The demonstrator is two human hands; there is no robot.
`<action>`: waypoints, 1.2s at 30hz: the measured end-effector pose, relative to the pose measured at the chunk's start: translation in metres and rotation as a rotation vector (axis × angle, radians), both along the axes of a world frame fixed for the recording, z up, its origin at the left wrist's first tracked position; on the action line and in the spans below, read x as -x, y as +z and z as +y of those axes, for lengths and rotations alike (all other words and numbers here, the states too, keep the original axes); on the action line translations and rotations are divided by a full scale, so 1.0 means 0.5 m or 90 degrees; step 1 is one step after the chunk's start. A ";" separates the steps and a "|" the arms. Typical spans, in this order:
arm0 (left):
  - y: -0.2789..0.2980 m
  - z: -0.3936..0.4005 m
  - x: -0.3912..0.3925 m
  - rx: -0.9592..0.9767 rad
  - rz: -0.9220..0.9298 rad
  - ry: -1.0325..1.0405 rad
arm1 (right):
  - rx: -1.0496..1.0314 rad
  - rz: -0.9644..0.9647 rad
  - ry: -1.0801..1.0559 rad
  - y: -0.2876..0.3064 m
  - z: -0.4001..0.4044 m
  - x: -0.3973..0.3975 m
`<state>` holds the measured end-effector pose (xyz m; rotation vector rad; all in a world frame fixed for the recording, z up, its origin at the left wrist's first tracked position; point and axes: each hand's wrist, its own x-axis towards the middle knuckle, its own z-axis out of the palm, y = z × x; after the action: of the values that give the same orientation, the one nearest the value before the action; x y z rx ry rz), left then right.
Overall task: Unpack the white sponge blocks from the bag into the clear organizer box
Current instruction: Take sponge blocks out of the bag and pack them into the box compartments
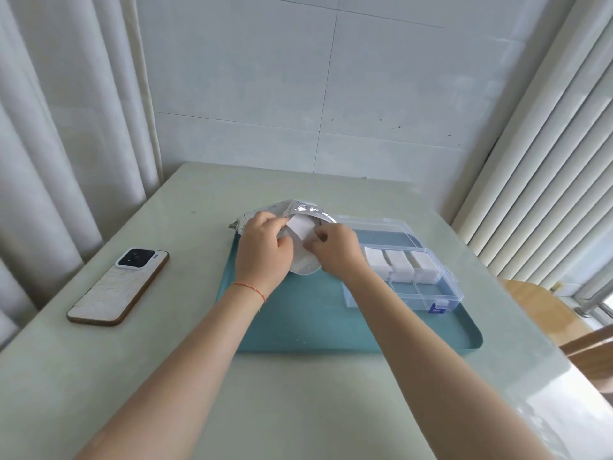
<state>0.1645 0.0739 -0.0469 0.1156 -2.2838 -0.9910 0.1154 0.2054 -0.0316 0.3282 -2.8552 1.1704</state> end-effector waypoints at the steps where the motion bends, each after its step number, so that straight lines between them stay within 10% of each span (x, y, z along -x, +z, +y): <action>1: 0.001 0.003 -0.002 0.016 -0.004 0.011 | 0.038 -0.021 -0.001 0.005 0.014 -0.003; 10: 0.020 0.060 -0.039 0.078 -0.102 0.052 | 0.130 -0.162 0.057 0.036 0.097 -0.038; 20: 0.038 0.103 -0.036 -0.367 -0.243 -0.066 | 0.098 -0.137 0.093 0.029 0.140 -0.055; 36: 0.023 0.042 -0.065 -0.107 -0.171 0.138 | 0.161 -0.181 0.019 0.019 0.031 -0.023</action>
<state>0.1972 0.0947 -0.0356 0.5876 -2.3580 -1.1039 0.1269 0.2210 -0.0223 0.2082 -2.8854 1.6858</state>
